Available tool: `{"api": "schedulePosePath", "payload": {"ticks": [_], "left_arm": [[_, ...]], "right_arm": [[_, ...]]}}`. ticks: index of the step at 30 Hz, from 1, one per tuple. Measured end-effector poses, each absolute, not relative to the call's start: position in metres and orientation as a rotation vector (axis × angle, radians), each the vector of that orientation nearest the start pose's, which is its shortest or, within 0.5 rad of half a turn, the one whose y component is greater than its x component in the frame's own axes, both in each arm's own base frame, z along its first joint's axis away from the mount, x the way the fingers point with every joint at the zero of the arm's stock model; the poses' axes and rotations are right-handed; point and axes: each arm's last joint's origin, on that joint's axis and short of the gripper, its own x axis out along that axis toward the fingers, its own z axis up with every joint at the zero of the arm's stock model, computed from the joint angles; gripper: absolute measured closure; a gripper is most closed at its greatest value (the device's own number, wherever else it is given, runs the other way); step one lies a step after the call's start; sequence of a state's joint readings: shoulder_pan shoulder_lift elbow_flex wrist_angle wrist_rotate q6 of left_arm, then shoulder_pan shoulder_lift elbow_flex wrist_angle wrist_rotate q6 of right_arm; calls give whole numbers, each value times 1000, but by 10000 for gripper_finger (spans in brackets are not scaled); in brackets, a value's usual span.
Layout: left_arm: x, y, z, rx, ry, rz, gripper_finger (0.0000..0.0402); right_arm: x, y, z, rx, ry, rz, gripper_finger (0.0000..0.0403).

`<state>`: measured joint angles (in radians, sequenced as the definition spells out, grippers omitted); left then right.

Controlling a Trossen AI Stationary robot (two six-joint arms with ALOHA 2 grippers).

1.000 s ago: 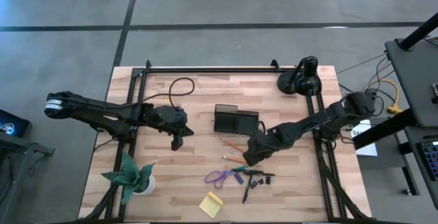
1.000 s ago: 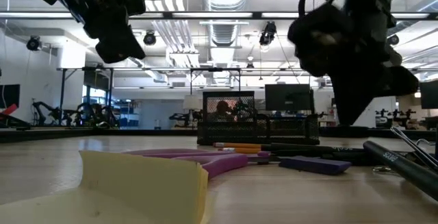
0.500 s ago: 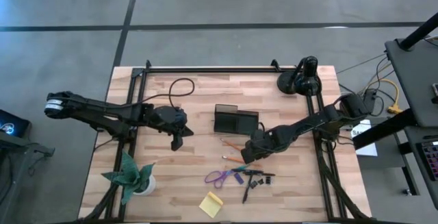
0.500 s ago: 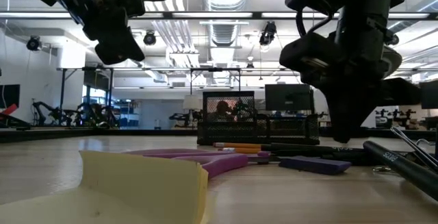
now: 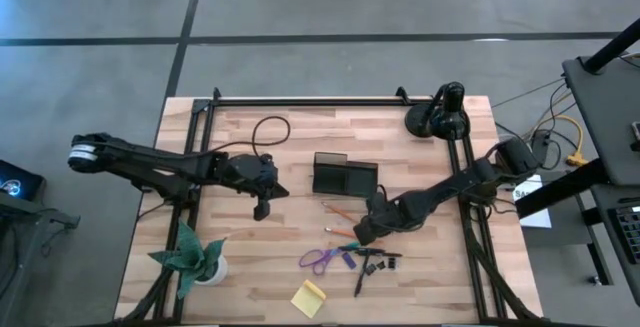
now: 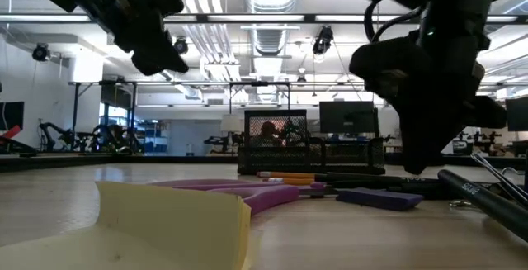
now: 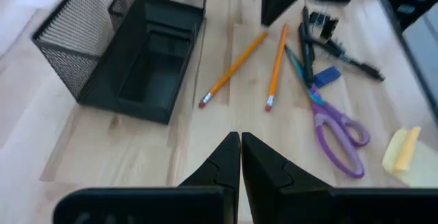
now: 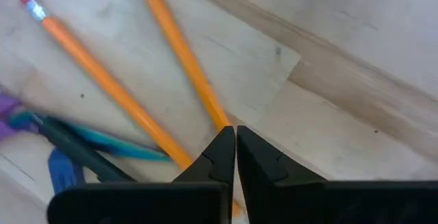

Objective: Pick and place office supplies into organizer
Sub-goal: Put the top yellow pencil into the black desk organizer

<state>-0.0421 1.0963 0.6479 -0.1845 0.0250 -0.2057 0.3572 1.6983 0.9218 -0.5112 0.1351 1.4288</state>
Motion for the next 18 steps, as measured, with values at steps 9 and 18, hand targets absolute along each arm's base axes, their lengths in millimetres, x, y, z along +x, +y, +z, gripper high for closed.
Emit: {"api": "schedulePosePath", "payload": {"ticks": [9, 18], "left_arm": [[247, -12, 210, -196, 657, -45, 401], [263, -9, 205, -172, 647, -102, 401]], "right_arm": [[275, 112, 144, 856, 1114, -665, 394], [274, 115, 141, 799, 1099, -667, 394]]}}
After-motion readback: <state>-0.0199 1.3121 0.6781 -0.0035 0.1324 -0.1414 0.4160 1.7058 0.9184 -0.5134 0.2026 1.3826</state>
